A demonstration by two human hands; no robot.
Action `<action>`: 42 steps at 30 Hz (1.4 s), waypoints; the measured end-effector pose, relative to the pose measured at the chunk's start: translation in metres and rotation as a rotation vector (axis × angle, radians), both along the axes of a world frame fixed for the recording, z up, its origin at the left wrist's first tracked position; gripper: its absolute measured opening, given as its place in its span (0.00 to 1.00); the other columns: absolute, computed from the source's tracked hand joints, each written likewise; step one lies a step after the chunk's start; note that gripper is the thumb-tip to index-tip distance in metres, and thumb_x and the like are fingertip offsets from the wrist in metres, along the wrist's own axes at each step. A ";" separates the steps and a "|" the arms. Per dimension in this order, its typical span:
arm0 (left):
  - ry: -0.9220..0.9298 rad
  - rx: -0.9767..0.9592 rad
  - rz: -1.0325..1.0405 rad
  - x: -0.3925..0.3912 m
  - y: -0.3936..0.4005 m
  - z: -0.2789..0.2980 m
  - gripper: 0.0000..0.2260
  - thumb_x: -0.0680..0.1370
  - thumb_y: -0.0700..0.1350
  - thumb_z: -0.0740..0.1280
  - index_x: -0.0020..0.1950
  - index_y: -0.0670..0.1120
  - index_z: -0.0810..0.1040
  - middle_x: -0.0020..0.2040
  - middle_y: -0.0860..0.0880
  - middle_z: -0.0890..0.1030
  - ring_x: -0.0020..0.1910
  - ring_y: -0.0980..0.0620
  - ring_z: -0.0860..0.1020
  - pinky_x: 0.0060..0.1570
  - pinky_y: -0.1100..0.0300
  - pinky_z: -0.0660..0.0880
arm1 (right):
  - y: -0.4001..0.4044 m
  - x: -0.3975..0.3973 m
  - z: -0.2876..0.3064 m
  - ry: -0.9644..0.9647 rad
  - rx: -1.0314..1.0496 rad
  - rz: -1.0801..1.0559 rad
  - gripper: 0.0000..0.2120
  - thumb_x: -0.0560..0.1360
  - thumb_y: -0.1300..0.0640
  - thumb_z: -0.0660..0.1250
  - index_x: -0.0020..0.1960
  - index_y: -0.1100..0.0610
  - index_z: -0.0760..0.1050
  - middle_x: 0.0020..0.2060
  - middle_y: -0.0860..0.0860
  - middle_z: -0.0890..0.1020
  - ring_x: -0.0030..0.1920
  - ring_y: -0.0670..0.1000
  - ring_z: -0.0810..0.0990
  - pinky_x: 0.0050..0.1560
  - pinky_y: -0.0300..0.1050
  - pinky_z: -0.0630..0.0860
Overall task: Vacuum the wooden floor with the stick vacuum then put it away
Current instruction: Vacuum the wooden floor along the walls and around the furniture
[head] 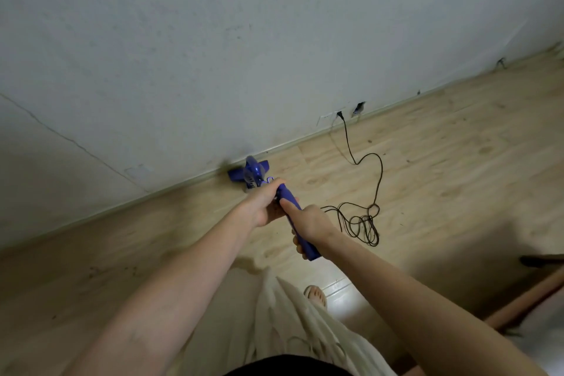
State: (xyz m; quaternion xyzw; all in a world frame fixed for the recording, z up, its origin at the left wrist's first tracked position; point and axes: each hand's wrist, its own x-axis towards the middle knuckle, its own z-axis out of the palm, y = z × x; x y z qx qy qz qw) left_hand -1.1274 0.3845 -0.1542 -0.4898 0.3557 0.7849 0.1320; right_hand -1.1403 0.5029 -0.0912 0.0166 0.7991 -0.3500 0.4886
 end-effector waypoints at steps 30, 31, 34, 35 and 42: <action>-0.032 -0.005 0.275 -0.019 0.052 -0.011 0.11 0.78 0.49 0.67 0.50 0.41 0.72 0.35 0.44 0.77 0.27 0.50 0.79 0.28 0.59 0.78 | 0.043 -0.035 -0.019 -0.097 -0.144 0.132 0.18 0.80 0.44 0.60 0.45 0.60 0.68 0.30 0.56 0.72 0.21 0.50 0.71 0.20 0.36 0.69; -0.041 -0.002 0.265 -0.016 0.053 -0.012 0.12 0.78 0.49 0.67 0.47 0.41 0.72 0.35 0.44 0.77 0.27 0.50 0.79 0.28 0.60 0.78 | 0.044 -0.033 -0.022 -0.102 -0.123 0.137 0.20 0.80 0.43 0.61 0.43 0.60 0.68 0.30 0.56 0.72 0.21 0.50 0.71 0.21 0.37 0.69; -0.071 0.000 0.251 -0.007 0.058 -0.012 0.13 0.77 0.50 0.68 0.45 0.41 0.73 0.37 0.42 0.78 0.29 0.50 0.79 0.28 0.60 0.77 | 0.048 -0.026 -0.026 -0.092 -0.085 0.155 0.21 0.78 0.42 0.62 0.41 0.60 0.67 0.30 0.56 0.73 0.22 0.51 0.71 0.22 0.38 0.70; -0.080 -0.009 0.253 -0.004 0.058 -0.011 0.12 0.77 0.50 0.68 0.47 0.41 0.73 0.37 0.42 0.78 0.30 0.50 0.79 0.29 0.60 0.77 | 0.048 -0.022 -0.026 -0.093 -0.084 0.160 0.21 0.78 0.42 0.63 0.41 0.60 0.67 0.31 0.56 0.73 0.23 0.51 0.71 0.22 0.38 0.70; -0.011 0.040 0.367 0.045 0.034 -0.002 0.11 0.77 0.49 0.68 0.48 0.40 0.74 0.29 0.43 0.79 0.25 0.50 0.79 0.31 0.58 0.77 | 0.022 0.012 0.001 -0.061 -0.082 0.280 0.17 0.78 0.45 0.64 0.43 0.58 0.66 0.32 0.54 0.74 0.25 0.50 0.72 0.20 0.35 0.69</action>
